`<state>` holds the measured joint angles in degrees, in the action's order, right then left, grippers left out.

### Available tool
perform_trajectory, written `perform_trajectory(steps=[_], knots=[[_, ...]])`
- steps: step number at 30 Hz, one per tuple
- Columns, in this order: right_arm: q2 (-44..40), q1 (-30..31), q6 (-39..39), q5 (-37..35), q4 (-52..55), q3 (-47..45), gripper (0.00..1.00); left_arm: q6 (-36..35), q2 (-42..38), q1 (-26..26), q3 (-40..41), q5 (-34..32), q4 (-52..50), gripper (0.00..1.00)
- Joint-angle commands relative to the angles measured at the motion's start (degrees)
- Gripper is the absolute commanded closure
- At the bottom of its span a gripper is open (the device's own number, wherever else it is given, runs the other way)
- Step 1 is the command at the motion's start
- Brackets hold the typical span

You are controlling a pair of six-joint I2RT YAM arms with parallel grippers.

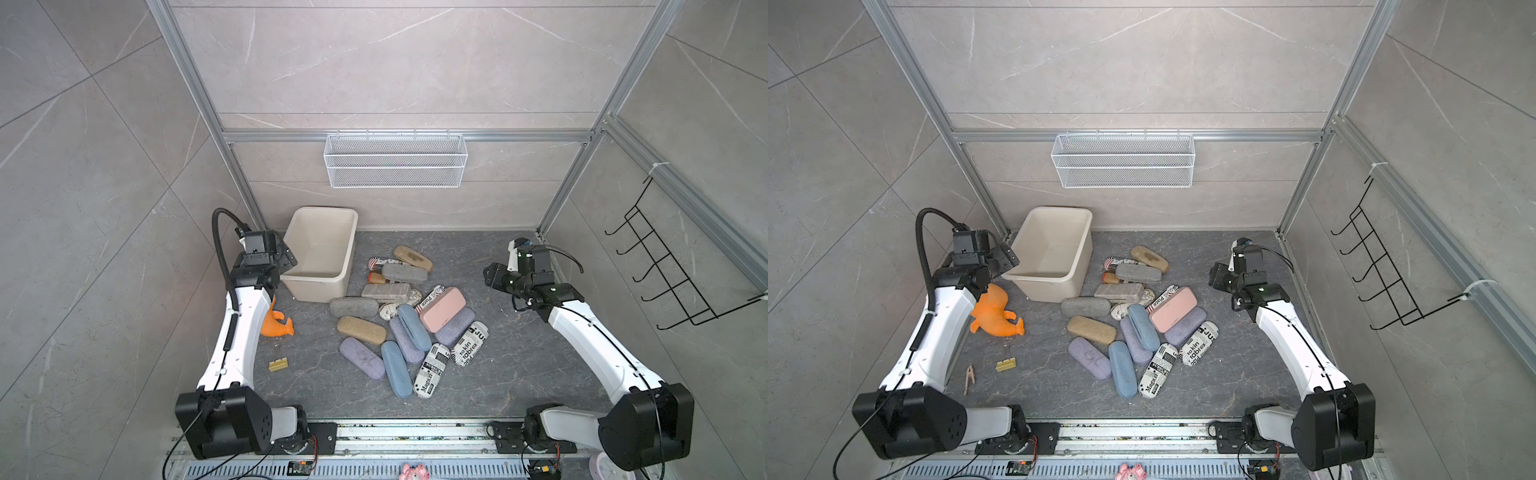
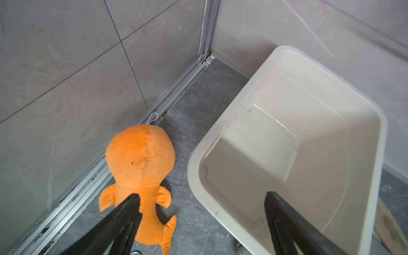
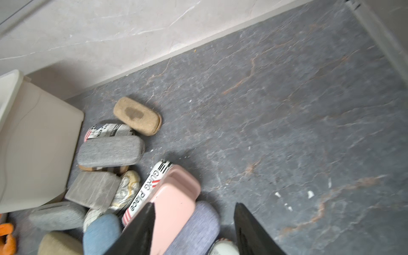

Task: Put the glasses cases into the storage boxes
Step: Pick up the storage box from the corner of the board.

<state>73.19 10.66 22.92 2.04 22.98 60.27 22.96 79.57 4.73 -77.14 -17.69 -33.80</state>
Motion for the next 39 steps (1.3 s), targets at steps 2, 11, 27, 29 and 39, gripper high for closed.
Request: perform_trajectory(steps=[2,11,27,29,39], knots=[[-0.4,3.0,-0.7,0.3,4.7,2.5,0.43,-3.5,8.2,2.7,-9.5,3.2,-7.1,0.17],[-2.6,6.9,-1.5,-2.3,8.2,2.1,0.38,-11.0,20.8,5.0,-20.8,12.2,-11.9,0.39],[-4.0,8.4,-2.1,-3.5,10.3,1.5,0.36,-15.2,27.1,5.2,-22.9,13.2,-12.6,0.47],[-4.0,8.4,-2.0,-3.5,10.6,1.5,0.36,-15.5,27.0,5.2,-22.1,12.6,-11.9,0.48],[-2.4,8.8,-2.4,-3.1,11.0,3.1,0.36,-17.0,24.3,5.2,-17.9,14.0,-11.1,0.67]])
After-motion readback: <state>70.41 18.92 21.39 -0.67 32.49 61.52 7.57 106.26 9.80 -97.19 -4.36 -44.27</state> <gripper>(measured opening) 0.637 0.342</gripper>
